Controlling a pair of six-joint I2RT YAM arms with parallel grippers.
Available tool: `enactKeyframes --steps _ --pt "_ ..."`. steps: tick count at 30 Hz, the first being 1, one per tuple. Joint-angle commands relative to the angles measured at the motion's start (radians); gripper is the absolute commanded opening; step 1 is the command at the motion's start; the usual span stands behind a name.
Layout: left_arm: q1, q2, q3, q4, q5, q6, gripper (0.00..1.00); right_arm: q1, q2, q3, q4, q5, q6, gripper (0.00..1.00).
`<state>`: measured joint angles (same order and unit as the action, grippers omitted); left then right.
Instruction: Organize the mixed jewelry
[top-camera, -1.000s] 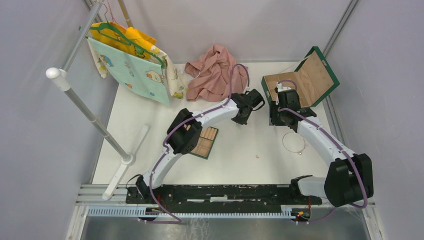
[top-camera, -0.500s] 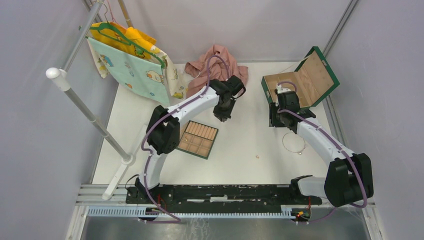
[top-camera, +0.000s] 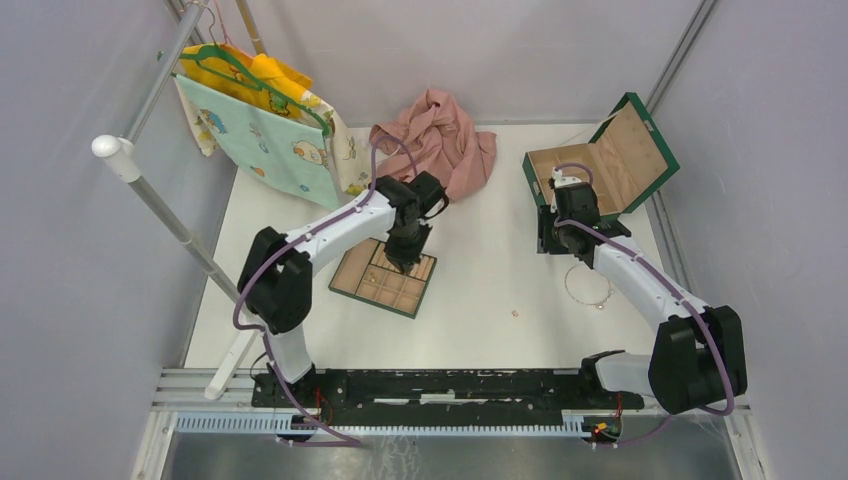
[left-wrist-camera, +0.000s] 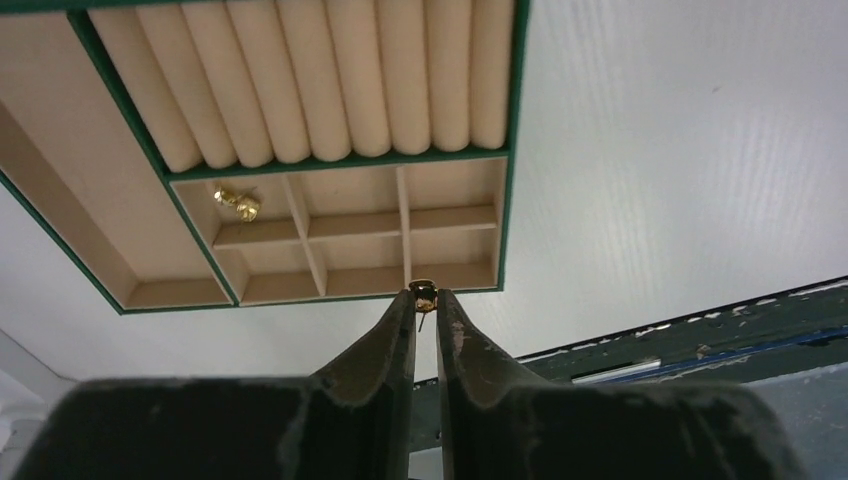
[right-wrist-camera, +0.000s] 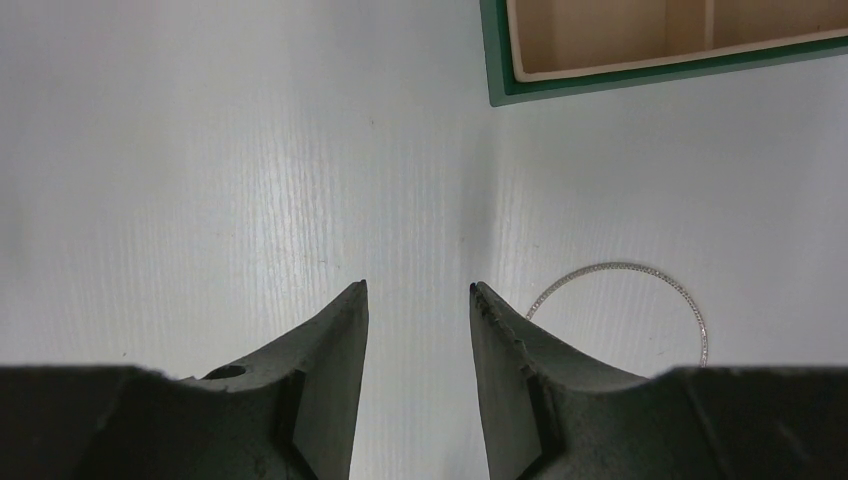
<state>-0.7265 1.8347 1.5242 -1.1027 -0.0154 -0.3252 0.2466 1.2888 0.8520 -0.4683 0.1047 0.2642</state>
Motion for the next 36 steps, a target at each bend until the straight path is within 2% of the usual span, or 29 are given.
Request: enactKeyframes --steps 1,8,13,18,24,32,36 --pt "0.029 -0.077 -0.104 0.053 0.019 -0.044 0.2 -0.002 0.001 -0.001 0.046 -0.016 0.004 0.48" --pt "0.032 -0.049 -0.129 0.096 -0.092 -0.099 0.24 -0.002 0.027 0.03 0.045 -0.023 -0.006 0.48" --pt "0.031 -0.04 -0.131 0.104 -0.108 -0.104 0.44 -0.002 0.018 0.035 0.035 -0.011 -0.011 0.48" --pt "0.025 -0.057 -0.079 0.116 -0.098 -0.077 0.44 -0.002 0.0 0.022 0.014 -0.004 -0.014 0.48" --pt "-0.105 -0.045 0.012 0.193 -0.046 -0.016 0.46 -0.002 -0.052 -0.045 -0.016 0.006 -0.02 0.48" --pt "-0.255 0.146 0.156 0.256 0.117 0.014 0.56 -0.003 -0.142 -0.123 -0.07 0.037 0.012 0.49" --pt "-0.335 0.223 0.216 0.283 0.128 0.057 0.6 -0.048 -0.16 -0.136 -0.092 0.011 0.048 0.49"
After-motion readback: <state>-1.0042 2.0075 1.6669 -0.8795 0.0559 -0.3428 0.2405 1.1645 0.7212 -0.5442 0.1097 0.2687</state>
